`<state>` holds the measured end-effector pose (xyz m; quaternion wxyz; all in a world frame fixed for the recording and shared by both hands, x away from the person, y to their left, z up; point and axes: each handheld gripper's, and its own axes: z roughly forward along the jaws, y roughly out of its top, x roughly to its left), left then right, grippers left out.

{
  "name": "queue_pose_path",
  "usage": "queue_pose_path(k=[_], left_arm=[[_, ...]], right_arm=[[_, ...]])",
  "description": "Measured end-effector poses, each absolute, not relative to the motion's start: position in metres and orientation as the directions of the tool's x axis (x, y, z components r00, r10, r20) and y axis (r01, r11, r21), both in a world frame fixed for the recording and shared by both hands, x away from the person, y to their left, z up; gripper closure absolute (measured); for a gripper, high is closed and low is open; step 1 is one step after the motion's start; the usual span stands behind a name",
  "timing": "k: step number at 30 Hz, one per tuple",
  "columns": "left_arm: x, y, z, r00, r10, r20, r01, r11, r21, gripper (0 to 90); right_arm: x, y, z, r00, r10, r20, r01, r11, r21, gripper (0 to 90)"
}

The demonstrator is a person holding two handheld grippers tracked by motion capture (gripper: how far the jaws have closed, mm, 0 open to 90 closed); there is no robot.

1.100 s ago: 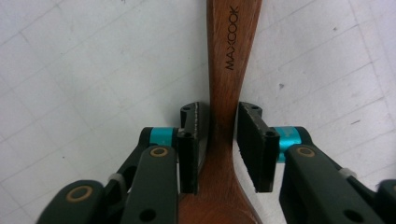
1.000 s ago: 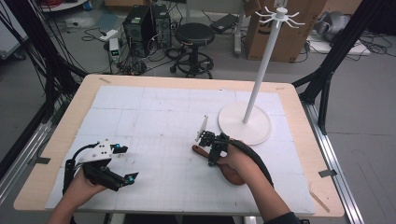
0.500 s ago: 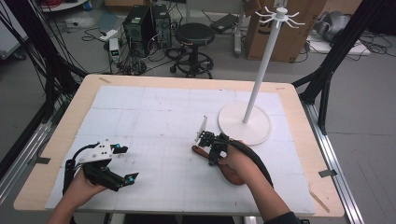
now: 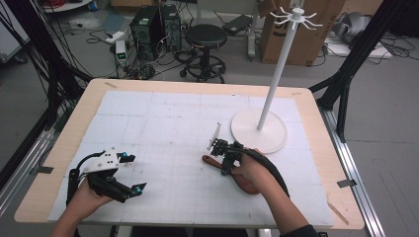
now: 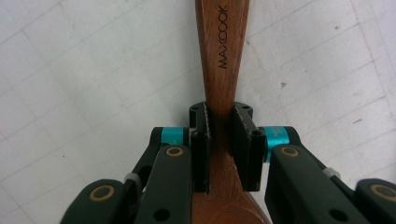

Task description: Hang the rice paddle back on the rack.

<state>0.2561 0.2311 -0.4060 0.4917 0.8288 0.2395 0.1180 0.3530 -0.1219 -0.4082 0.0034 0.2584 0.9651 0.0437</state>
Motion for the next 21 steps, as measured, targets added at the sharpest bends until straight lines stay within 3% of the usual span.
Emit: queue_pose_path(k=[21], left_arm=[[0.256,0.23,-0.407,0.857,0.514,-0.038,0.284,-0.409,0.867,1.6]], right_arm=[[0.344,-0.155,-0.397,-0.88,0.463,0.106,0.474,0.849,0.233,78.5]])
